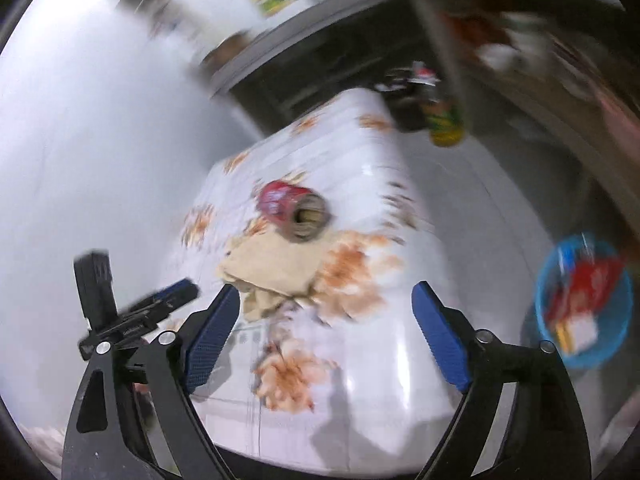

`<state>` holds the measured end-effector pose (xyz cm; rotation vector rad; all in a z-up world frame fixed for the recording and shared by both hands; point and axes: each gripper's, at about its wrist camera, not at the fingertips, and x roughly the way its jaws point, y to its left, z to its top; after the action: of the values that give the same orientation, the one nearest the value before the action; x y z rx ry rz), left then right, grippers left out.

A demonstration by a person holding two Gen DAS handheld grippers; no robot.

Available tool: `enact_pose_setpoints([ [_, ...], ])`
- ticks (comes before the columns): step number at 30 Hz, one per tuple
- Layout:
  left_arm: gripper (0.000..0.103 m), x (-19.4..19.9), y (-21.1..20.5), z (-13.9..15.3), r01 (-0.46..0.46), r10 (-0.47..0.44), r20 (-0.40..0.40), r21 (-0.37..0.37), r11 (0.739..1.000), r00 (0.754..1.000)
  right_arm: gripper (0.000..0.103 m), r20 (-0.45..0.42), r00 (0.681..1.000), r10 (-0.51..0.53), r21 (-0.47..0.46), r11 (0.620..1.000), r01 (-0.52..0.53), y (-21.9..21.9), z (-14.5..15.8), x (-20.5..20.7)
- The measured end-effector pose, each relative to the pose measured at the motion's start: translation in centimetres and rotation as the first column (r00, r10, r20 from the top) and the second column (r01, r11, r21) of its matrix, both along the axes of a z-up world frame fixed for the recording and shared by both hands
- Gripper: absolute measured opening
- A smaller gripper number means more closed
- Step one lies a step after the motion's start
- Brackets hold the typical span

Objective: Collect trash
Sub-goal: 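Move both tools back toward the table, then grasp the tan paper towel with the left gripper while the right gripper grasps the red can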

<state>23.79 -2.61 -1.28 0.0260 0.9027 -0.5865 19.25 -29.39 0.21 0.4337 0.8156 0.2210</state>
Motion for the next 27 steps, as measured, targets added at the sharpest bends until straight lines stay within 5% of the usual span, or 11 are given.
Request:
enact_pose_setpoints([
  [6, 0.084, 2.0, -3.4, -0.3, 0.090, -0.097, 0.055, 0.105, 0.990, 0.994, 0.089, -0.029, 0.986, 0.167, -0.168, 0.971, -0.170, 5.4, -0.4, 9.2],
  [11, 0.094, 3.2, -5.2, -1.6, 0.139, -0.145, 0.031, 0.137, 0.981, 0.989, 0.089, -0.058, 0.971, 0.233, -0.194, 0.951, -0.240, 7.1, -3.5, 13.5],
  [18, 0.095, 4.8, -7.2, -4.3, 0.139, -0.139, -0.014, 0.210, 0.968, 0.990, 0.088, -0.091, 0.974, 0.209, -0.191, 0.956, -0.223, 7.3, -5.9, 15.6],
  [21, 0.094, 5.0, -7.6, -5.1, 0.131, -0.131, -0.015, 0.221, 0.966, 0.991, 0.076, -0.089, 0.978, 0.189, -0.187, 0.961, -0.203, 7.1, -6.2, 15.5],
  [27, 0.076, 4.9, -7.6, -5.7, 0.095, -0.097, -0.003, 0.230, 0.968, 0.995, 0.067, -0.073, 0.982, 0.173, -0.154, 0.971, -0.182, 6.7, -6.0, 15.0],
])
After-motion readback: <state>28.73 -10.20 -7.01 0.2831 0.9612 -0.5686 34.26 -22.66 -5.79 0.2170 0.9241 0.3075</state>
